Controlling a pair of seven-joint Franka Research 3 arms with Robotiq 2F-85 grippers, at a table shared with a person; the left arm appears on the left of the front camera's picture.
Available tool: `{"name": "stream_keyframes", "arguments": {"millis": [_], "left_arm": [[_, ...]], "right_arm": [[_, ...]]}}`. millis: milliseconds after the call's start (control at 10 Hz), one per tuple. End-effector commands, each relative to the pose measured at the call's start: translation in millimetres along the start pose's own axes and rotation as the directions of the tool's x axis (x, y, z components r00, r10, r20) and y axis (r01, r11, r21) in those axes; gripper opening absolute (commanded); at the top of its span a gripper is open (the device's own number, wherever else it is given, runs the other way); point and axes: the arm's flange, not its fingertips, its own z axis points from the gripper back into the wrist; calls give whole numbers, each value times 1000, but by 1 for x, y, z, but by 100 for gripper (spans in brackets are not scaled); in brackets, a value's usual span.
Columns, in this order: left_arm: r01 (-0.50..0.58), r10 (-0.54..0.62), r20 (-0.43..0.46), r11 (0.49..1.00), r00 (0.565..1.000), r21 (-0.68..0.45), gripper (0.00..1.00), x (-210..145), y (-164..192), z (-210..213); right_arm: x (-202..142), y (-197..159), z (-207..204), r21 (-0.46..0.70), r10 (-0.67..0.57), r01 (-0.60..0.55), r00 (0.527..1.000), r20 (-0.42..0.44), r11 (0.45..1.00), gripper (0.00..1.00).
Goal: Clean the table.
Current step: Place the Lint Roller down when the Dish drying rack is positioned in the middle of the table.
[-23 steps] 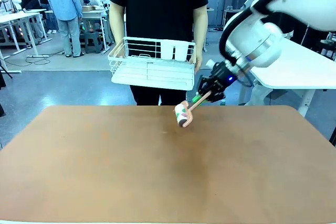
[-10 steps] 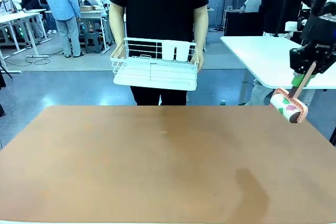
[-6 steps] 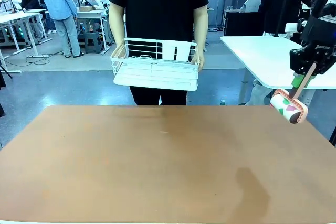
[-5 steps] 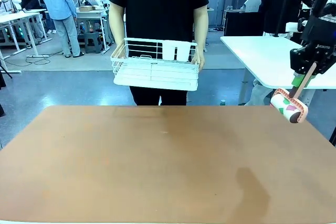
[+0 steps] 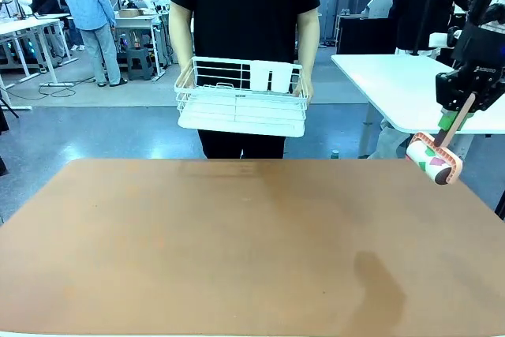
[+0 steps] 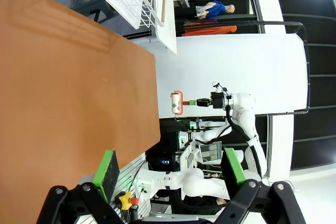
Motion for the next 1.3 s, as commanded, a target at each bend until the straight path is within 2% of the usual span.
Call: {"name": "stream_keyframes", "arguments": {"millis": [0, 1200], "left_arm": [[9, -9, 0, 1000, 1000, -16, 100, -2, -1, 3], [9, -9, 0, 1000, 1000, -16, 100, -2, -1, 3]], "right_arm": [[2, 1, 2, 5, 4, -4, 1000, 2, 1000, 21], [2, 1, 2, 5, 4, -4, 1000, 2, 1000, 21]]}}
